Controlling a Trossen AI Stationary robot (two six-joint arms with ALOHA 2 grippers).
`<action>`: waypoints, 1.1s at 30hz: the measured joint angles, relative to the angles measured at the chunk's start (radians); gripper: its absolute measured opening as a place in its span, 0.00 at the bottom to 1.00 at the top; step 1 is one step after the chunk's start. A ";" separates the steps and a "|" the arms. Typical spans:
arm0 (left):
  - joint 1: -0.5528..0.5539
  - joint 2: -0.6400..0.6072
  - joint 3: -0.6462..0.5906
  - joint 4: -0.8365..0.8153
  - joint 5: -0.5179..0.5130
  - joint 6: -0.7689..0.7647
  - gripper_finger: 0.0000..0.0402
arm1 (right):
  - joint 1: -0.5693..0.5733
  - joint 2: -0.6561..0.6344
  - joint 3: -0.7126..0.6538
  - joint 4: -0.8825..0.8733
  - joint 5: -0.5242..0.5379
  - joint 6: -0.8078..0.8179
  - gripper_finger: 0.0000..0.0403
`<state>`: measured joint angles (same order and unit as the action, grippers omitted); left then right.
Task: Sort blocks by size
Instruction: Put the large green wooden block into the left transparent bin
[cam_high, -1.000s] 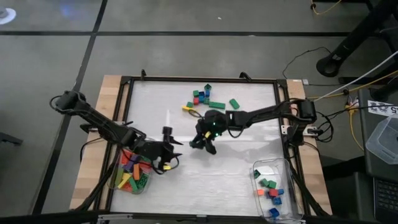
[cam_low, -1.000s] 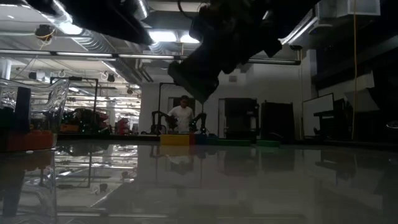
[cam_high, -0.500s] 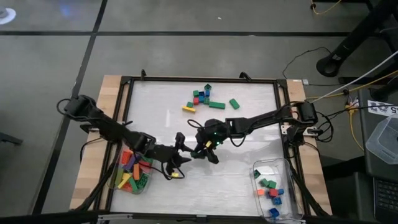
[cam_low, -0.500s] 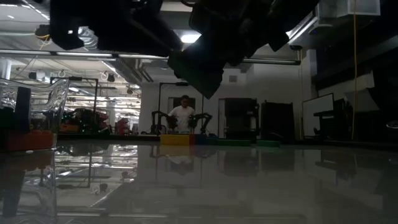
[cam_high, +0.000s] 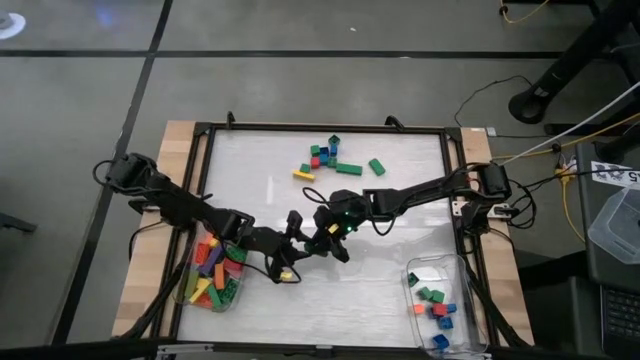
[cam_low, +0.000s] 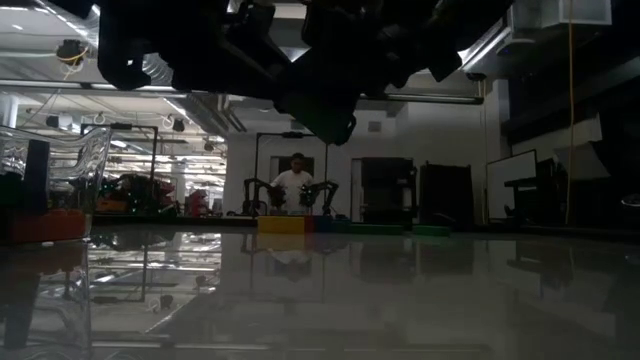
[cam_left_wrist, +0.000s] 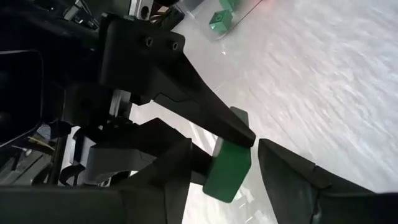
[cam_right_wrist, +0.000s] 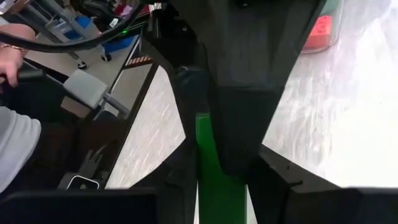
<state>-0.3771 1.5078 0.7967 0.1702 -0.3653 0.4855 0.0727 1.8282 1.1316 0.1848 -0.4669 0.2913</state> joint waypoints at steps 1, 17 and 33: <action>0.000 0.000 0.000 -0.004 0.000 0.006 0.41 | 0.000 0.000 0.000 0.000 -0.005 0.000 0.27; 0.000 0.000 0.000 -0.026 0.000 0.049 0.11 | -0.001 0.000 0.000 -0.001 -0.019 0.007 0.27; -0.048 -0.210 0.000 -0.264 -0.006 -0.401 0.11 | -0.071 -0.005 0.049 -0.003 0.034 -0.012 0.63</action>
<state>-0.4254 1.2976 0.7963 -0.0942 -0.3715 0.0849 0.0020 1.8233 1.1802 0.1823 -0.4329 0.2794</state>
